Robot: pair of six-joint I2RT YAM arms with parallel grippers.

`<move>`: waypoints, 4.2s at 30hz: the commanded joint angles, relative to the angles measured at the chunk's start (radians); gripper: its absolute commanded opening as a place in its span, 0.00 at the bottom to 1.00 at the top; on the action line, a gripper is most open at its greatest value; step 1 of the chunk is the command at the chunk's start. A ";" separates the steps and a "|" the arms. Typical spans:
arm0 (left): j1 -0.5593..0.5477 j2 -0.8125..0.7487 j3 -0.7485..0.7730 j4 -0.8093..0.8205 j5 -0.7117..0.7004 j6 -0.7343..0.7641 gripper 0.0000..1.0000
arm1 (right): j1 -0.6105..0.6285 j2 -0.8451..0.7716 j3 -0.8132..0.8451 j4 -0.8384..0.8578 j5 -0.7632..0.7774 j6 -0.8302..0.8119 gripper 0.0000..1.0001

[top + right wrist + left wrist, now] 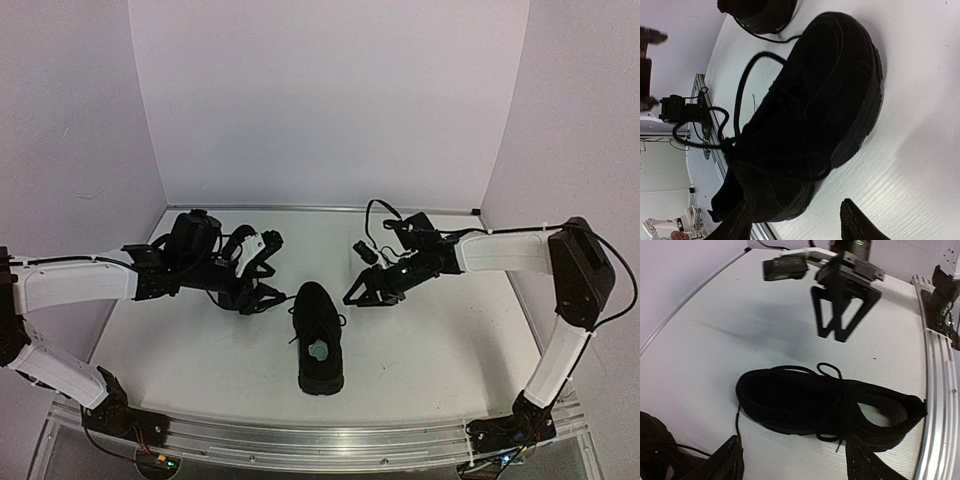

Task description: Tie the shoes

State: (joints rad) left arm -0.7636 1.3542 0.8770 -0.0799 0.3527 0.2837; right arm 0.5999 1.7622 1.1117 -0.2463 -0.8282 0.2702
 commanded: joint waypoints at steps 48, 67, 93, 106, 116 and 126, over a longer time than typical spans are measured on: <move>-0.011 0.210 0.172 -0.011 -0.191 -0.047 0.54 | 0.104 0.110 0.067 0.416 0.161 0.193 0.55; -0.003 0.516 0.462 -0.251 0.024 0.152 0.33 | -0.008 -0.287 -0.155 0.264 0.193 0.176 0.58; -0.122 0.616 0.687 -0.296 -0.012 0.290 0.38 | -0.043 -0.402 -0.186 0.127 0.225 0.130 0.58; -0.099 0.464 0.725 -0.272 -0.484 0.186 0.67 | -0.043 -0.333 -0.198 0.119 0.207 0.098 0.57; -0.078 0.061 0.173 -0.163 -0.163 -0.067 0.58 | -0.042 -0.107 -0.170 0.194 0.077 0.121 0.47; -0.082 -0.043 -0.072 -0.105 -0.048 -0.118 0.55 | -0.024 0.112 -0.081 0.320 -0.077 0.191 0.40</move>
State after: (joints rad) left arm -0.8433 1.3186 0.8131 -0.2497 0.2345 0.2002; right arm 0.5650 1.8356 0.9653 -0.0253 -0.8203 0.4258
